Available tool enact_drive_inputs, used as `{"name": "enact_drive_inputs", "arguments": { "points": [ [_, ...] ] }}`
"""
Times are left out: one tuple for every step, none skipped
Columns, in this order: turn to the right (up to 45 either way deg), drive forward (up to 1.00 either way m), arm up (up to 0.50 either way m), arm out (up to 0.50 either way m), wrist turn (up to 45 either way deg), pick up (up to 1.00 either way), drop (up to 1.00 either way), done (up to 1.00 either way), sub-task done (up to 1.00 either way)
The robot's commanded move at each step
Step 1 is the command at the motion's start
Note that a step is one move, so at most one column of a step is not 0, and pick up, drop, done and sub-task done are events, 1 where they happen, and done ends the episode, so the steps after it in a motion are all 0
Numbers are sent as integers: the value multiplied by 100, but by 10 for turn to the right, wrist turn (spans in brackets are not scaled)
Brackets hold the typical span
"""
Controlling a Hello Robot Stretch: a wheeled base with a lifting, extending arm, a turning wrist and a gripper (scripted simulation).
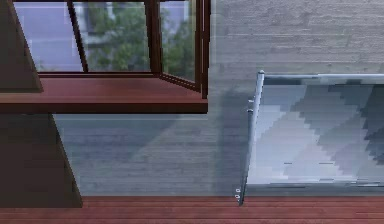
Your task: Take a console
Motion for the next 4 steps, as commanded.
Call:
{"name": "enact_drive_inputs", "arguments": {
  "points": [
    [0, 0, 50, 0, 0, 0, 0, 0, 0],
    [0, 0, 30, 0, 0, 0, 0, 0, 0],
    [0, 0, 0, 28, 0, 0, 0, 0, 0],
    [0, 0, 0, 0, 450, 0, 0, 0, 0]
  ]
}}
